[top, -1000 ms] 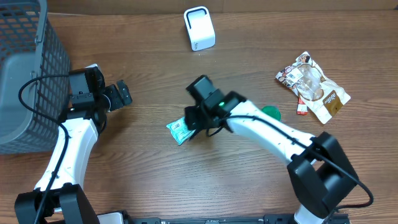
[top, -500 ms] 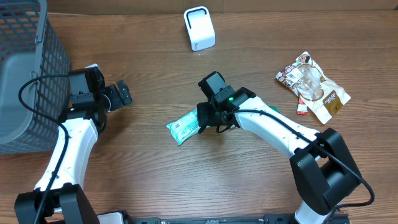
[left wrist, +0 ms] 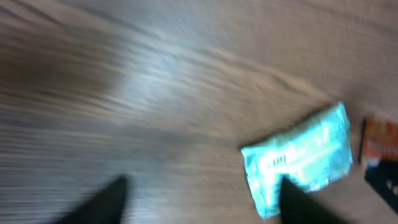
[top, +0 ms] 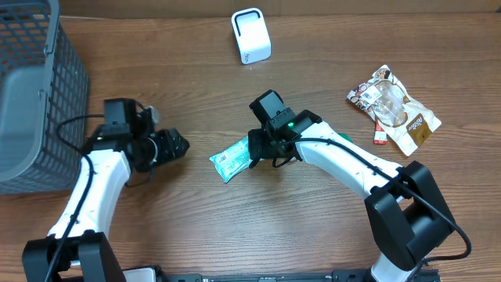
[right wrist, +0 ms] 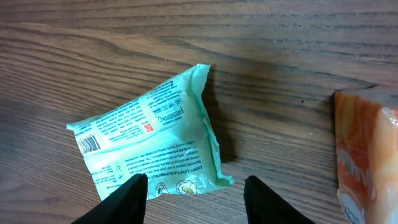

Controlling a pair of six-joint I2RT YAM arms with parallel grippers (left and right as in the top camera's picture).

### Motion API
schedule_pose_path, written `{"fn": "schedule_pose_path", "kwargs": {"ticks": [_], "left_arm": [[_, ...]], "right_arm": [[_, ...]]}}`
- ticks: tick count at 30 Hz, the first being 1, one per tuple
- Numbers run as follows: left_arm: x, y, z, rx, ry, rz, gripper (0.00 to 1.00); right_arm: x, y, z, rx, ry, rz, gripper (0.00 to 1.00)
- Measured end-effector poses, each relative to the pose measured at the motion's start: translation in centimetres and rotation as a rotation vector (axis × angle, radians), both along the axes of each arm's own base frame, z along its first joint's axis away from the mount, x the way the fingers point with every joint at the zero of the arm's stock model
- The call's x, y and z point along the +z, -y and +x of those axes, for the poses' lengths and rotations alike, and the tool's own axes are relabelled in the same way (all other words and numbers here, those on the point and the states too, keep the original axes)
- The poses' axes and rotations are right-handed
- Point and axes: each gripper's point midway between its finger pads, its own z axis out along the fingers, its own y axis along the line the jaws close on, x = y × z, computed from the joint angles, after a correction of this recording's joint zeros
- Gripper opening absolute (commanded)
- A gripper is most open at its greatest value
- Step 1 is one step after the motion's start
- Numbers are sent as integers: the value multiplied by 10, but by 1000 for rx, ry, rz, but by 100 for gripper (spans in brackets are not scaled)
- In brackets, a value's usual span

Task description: Scan the item barcode

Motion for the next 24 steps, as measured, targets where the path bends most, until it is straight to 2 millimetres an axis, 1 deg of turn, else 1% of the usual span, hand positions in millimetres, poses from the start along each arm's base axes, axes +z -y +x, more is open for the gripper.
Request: {"fn": "schedule_pose_path", "kwargs": {"ticks": [3,7,11,14,18,20,23,24], "left_arm": [[-7,17,-5,-53,-20,-12,9],[-13,37,-3,-117,-16,-18,4],[-20,56,1,-176,-1,-20,4],[-31,68,0,-212,-19,-19,4],[-51,76,-1,-236,-53,-18,4],[-62,77,-1,-241,-74,-17,4],[-67,80,-2,-244,-86,-36,4],[-67,80,-2,-244,-86,-38,4]], "right_arm": [[0,-2,-2,6,-10,12,54],[0,-4,-3,10,-18,22,57],[-2,-4,-4,11,-24,22,57],[-7,-5,-3,11,-28,20,57],[-20,-6,-2,4,-47,9,57],[-31,-5,-4,0,-68,-4,57],[-43,-5,-6,-16,-100,-9,57],[-43,-6,-6,-24,-105,-1,57]]}}
